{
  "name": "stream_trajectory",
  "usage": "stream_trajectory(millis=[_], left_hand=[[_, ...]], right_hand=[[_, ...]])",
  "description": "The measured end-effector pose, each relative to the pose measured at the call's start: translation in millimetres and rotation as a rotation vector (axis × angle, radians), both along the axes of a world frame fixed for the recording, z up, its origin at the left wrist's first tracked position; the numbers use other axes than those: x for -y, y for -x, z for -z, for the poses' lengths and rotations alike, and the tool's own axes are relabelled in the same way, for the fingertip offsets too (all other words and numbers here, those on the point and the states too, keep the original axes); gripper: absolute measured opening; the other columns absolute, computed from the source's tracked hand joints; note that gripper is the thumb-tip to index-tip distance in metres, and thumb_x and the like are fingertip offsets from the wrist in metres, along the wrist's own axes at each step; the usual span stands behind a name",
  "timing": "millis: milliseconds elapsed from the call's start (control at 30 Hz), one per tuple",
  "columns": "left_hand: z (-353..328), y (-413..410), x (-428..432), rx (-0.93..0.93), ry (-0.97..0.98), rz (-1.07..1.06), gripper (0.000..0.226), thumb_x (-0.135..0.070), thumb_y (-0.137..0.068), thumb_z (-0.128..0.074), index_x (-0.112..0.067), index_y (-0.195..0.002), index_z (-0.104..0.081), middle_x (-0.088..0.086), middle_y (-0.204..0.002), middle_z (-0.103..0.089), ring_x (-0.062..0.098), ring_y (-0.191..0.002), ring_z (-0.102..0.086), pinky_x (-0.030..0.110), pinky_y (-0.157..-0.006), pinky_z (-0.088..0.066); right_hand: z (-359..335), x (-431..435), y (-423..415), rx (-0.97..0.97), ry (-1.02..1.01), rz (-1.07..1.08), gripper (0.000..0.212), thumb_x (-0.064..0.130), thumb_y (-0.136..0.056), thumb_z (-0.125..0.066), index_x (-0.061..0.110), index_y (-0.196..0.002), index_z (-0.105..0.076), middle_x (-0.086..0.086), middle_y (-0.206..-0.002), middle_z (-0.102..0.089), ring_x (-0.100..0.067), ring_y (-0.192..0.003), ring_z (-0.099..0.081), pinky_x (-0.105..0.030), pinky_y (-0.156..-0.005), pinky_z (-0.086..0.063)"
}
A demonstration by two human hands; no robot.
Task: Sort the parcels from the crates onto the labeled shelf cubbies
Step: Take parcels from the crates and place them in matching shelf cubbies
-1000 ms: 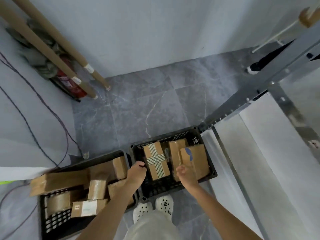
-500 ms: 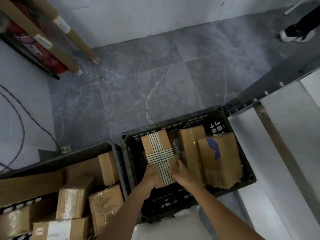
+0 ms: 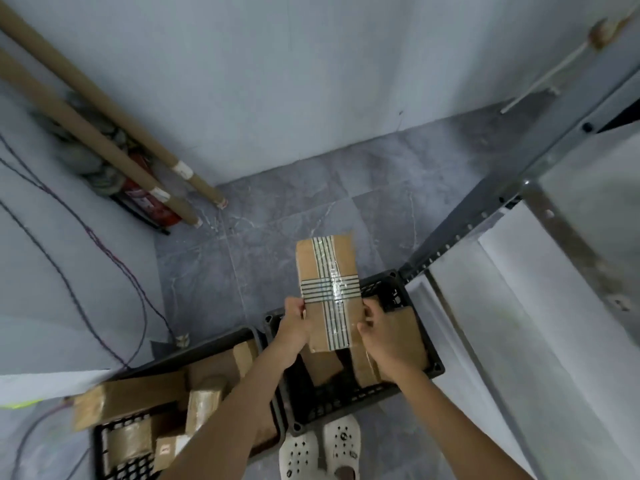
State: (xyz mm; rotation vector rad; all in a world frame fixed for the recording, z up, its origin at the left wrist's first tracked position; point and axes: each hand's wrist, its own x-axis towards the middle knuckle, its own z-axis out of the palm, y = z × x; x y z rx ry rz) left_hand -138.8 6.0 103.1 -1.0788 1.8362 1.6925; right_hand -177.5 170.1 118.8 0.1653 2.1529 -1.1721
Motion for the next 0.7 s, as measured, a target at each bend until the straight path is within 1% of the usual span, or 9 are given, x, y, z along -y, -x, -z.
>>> stream_trajectory(millis=[100, 133, 233, 300, 367, 467, 567, 633, 700], left_hand=[[-92.4, 32.0, 7.3, -0.082, 0.026, 0.014, 0.026, -0.019, -0.088, -0.058, -0.01, -0.109, -0.045, 0.01, -0.109, -0.061, 0.023, -0.096, -0.062, 0.043, -0.08, -0.056], [-116.8, 42.6, 10.2, -0.106, 0.038, 0.028, 0.031, -0.023, -0.085, -0.061, -0.01, -0.11, -0.048, 0.012, -0.109, -0.063, 0.025, -0.095, -0.065, 0.044, -0.076, -0.057], [-155.9, 77.1, 24.5, -0.153, 0.112, 0.017, 0.028, -0.032, -0.081, -0.062, -0.021, -0.103, -0.05, 0.014, -0.106, -0.066, 0.027, -0.087, -0.066, 0.045, -0.073, -0.058], [-229.4, 82.1, 14.0, -0.27, 0.177, -0.027, 0.029, -0.032, -0.082, -0.063, -0.02, -0.1, -0.044, 0.012, -0.1, -0.064, 0.021, -0.086, -0.063, 0.043, -0.079, -0.055], [-306.6, 81.0, 1.3, -0.433, 0.231, -0.082, 0.035, -0.025, -0.083, -0.067, -0.016, -0.103, -0.039, 0.001, -0.094, -0.058, 0.011, -0.083, -0.057, 0.033, -0.078, -0.047], [-384.5, 77.3, -7.5, -0.593, 0.267, -0.094, 0.057, -0.03, -0.077, -0.075, -0.016, -0.112, -0.033, -0.002, -0.102, -0.056, 0.013, -0.092, -0.057, 0.025, -0.082, -0.042], [-437.7, 72.1, -9.5, -0.711, 0.26, -0.048, 0.086, -0.036, -0.068, -0.082, -0.017, -0.128, -0.024, -0.002, -0.114, -0.054, 0.014, -0.106, -0.054, 0.027, -0.093, -0.043], [-466.0, 70.7, -8.9, -0.79, 0.263, -0.038, 0.101, -0.037, -0.061, -0.086, -0.017, -0.135, -0.022, 0.001, -0.126, -0.049, 0.016, -0.116, -0.05, 0.033, -0.102, -0.043], [-491.4, 66.7, -7.8, -0.838, 0.277, -0.038, 0.111, -0.043, -0.054, -0.087, -0.018, -0.139, -0.02, 0.005, -0.134, -0.042, 0.02, -0.123, -0.044, 0.039, -0.105, -0.041]], right_hand=[[-86.4, 2.3, 28.8, -0.107, 0.039, -0.001, 0.042, 0.004, -0.097, -0.042, 0.015, -0.138, -0.04, -0.005, -0.135, -0.051, -0.02, -0.12, -0.05, -0.027, -0.093, -0.043], [-116.0, 4.0, 37.1, -0.148, 0.06, 0.003, 0.041, 0.002, -0.097, -0.041, 0.012, -0.137, -0.041, -0.004, -0.131, -0.052, -0.02, -0.12, -0.05, -0.028, -0.094, -0.042], [-196.2, 7.6, 59.2, -0.264, 0.156, 0.034, 0.036, -0.005, -0.095, -0.04, 0.008, -0.127, -0.048, -0.007, -0.115, -0.055, -0.021, -0.105, -0.055, -0.026, -0.084, -0.046], [-244.8, 6.9, 64.5, -0.344, 0.202, 0.071, 0.034, -0.004, -0.094, -0.041, 0.01, -0.124, -0.05, -0.008, -0.113, -0.057, -0.016, -0.096, -0.055, -0.015, -0.074, -0.046], [-294.3, 7.2, 64.7, -0.472, 0.261, 0.085, 0.032, -0.001, -0.093, -0.046, 0.014, -0.12, -0.052, -0.001, -0.111, -0.058, -0.006, -0.092, -0.055, -0.009, -0.068, -0.045], [-358.3, 9.0, 53.3, -0.669, 0.357, 0.08, 0.034, -0.001, -0.092, -0.05, 0.021, -0.118, -0.05, 0.006, -0.111, -0.054, 0.011, -0.097, -0.053, -0.001, -0.078, -0.042], [-405.0, 15.1, 34.7, -0.883, 0.369, 0.107, 0.04, 0.006, -0.092, -0.054, 0.033, -0.12, -0.045, 0.005, -0.12, -0.046, 0.004, -0.112, -0.047, -0.008, -0.096, -0.037], [-436.0, 24.3, 20.7, -0.959, 0.41, 0.131, 0.042, 0.009, -0.094, -0.052, 0.038, -0.123, -0.042, 0.008, -0.119, -0.038, 0.004, -0.114, -0.042, -0.007, -0.097, -0.037], [-463.4, 35.3, 5.9, -1.016, 0.41, 0.177, 0.043, 0.009, -0.095, -0.05, 0.035, -0.128, -0.043, 0.007, -0.121, -0.035, -0.001, -0.117, -0.041, -0.015, -0.102, -0.038]])
